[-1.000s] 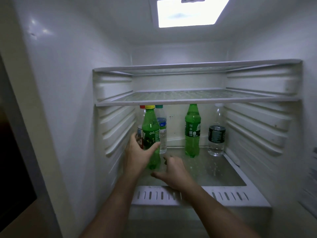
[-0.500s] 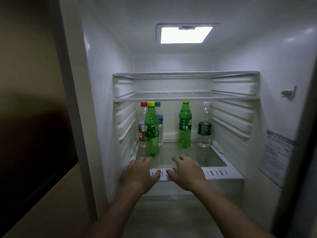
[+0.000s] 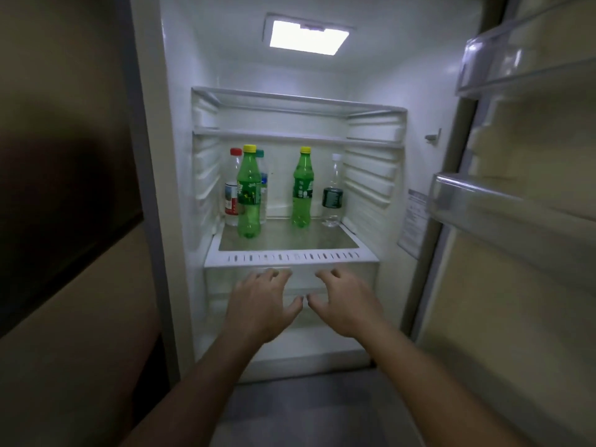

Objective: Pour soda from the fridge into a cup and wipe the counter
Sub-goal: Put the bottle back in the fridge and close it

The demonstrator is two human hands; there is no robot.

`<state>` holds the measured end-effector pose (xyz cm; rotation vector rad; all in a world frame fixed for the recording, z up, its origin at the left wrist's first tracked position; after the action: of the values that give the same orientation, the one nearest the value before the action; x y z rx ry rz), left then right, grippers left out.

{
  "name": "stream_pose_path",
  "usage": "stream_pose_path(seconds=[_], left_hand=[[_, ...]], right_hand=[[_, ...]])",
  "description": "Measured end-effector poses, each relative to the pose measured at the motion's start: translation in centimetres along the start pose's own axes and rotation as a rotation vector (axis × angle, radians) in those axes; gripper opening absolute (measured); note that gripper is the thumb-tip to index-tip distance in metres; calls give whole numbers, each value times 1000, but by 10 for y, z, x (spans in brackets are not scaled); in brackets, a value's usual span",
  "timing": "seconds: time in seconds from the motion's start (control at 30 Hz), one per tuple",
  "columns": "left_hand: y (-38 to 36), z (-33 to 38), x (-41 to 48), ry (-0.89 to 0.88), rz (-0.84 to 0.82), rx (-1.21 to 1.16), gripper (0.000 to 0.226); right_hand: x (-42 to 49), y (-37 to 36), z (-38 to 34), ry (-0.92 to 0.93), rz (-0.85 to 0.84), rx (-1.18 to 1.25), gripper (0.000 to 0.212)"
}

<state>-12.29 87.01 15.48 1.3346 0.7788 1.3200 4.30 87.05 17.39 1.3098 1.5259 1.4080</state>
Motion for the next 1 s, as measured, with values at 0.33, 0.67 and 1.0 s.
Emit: stream_pose_path(seconds=[0.33,0.67,1.0], left_hand=[[-4,74,-96,-151,47,-105,59],[-26,174,-187,-383,-120,-197,56],[-20,257,-288,-716,-61,-338,51]], right_hand=[[-93,11,8,-40,63,-14,48],[-252,36,37,-79,140,-49,35],[-440,40,41,-109,231,-57,46]])
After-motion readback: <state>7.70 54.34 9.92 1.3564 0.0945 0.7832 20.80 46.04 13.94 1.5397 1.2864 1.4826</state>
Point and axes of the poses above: each hand's wrist, its own x-axis towards the middle knuckle, its own y-axis out of the back of the hand, z = x × y, the point moved 3 cm from there along x, towards the middle knuckle, and after that the axes turned 13 degrees about -z, right-handed, at the moved point
